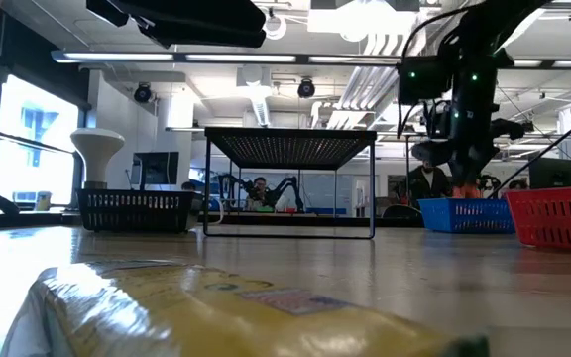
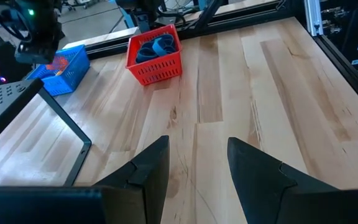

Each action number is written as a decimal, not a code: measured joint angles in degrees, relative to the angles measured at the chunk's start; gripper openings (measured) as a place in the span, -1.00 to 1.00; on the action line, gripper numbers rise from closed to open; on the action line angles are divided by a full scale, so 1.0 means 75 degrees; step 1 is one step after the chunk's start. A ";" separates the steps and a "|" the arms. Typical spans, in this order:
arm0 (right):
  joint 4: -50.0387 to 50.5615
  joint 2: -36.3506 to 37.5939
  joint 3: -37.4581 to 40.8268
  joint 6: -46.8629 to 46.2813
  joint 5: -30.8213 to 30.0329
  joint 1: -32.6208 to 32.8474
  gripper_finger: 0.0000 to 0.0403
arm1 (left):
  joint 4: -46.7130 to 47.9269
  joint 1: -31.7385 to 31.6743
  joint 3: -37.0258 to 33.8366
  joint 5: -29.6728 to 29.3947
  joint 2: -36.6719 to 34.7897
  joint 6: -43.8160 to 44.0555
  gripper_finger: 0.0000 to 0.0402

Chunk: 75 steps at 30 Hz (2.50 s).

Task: Pick & Place Office Desk Supplies
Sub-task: Put the orange spring keychain into the blue bin, then put the blue rubber band into the red bin

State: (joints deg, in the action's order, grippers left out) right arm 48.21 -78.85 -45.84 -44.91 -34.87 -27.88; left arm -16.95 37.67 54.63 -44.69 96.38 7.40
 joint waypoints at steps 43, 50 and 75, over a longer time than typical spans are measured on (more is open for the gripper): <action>-0.6083 0.0218 -0.0006 0.2857 -0.1108 0.7589 0.02 | 0.5216 0.3445 -0.0007 0.0572 -0.0540 0.4600 -0.22; -0.6152 0.0218 -0.0006 0.2965 -0.1125 0.7551 0.02 | 0.5067 0.3358 -0.0020 0.0581 0.0277 0.4623 -0.22; -0.6181 0.0218 -0.0006 0.2467 -0.0100 0.7545 0.02 | 0.5106 0.3034 -0.0020 0.1777 0.0629 0.6085 -0.25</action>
State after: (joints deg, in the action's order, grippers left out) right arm 1.85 -77.21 -45.89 -26.40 -35.63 28.71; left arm 21.35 60.42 54.48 -31.36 101.10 53.03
